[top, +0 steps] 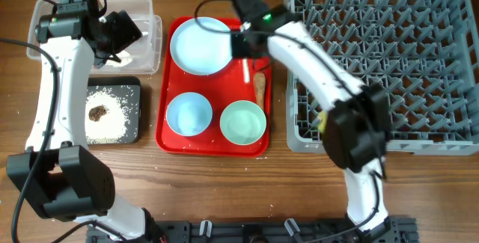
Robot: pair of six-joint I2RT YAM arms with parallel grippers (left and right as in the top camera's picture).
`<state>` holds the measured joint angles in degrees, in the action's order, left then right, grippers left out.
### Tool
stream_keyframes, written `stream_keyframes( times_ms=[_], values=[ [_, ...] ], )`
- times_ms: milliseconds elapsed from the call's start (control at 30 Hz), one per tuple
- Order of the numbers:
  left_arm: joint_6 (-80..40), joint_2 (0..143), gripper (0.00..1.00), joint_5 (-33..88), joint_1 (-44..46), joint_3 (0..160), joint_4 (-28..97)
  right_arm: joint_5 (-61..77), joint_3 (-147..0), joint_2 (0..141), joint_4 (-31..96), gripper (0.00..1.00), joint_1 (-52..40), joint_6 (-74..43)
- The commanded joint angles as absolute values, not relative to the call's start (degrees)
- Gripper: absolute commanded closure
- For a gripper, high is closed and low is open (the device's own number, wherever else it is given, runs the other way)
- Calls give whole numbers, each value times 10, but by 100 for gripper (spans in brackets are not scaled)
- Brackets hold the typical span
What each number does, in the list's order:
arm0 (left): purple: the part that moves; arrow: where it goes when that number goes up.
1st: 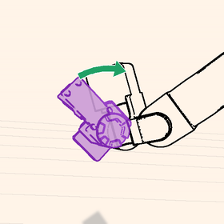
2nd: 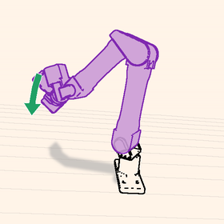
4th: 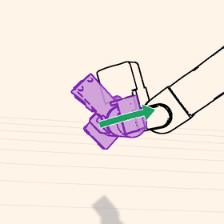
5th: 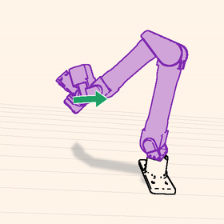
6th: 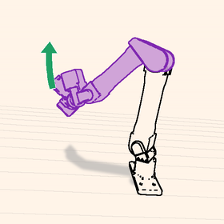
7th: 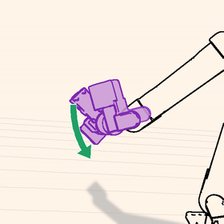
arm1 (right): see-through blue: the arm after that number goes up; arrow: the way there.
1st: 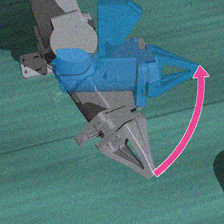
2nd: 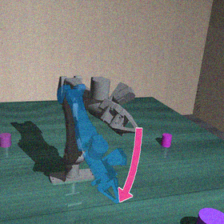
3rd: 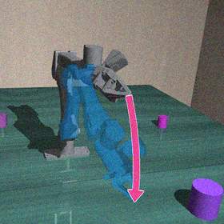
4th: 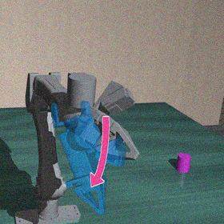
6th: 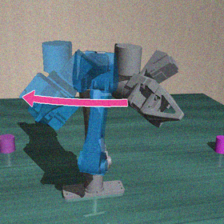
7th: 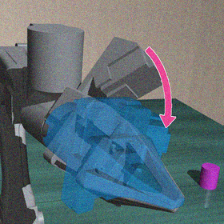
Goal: Sort waste into correct bins and load items into the dishwasher rack
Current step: 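Place the white spoon into the rack with the right gripper, then grasp the green bowl with the right gripper and carry it to the rack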
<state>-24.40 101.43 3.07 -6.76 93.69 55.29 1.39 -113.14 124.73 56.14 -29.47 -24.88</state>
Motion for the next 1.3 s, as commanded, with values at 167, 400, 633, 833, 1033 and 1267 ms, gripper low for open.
stream_keyframes(
  times_ms=[167,400,633,833,1033,1267],
  values=[
    [-247,1013,13,35,-70,941,551,20,-1126,1089,756,96,-148,-118],
    [-244,1013,12,33,-70,941,547,61,-928,1089,684,80,-148,-135],
    [-244,1013,9,33,-70,941,531,125,-987,1053,688,27,-155,-120],
    [-244,1013,0,14,-70,941,519,90,-940,1038,640,33,-298,-152],
    [-244,1013,0,14,-70,941,519,29,-793,1085,536,38,-338,-184],
    [-245,1013,0,14,-70,941,519,22,-790,1147,517,86,-338,-165]
  ],
)
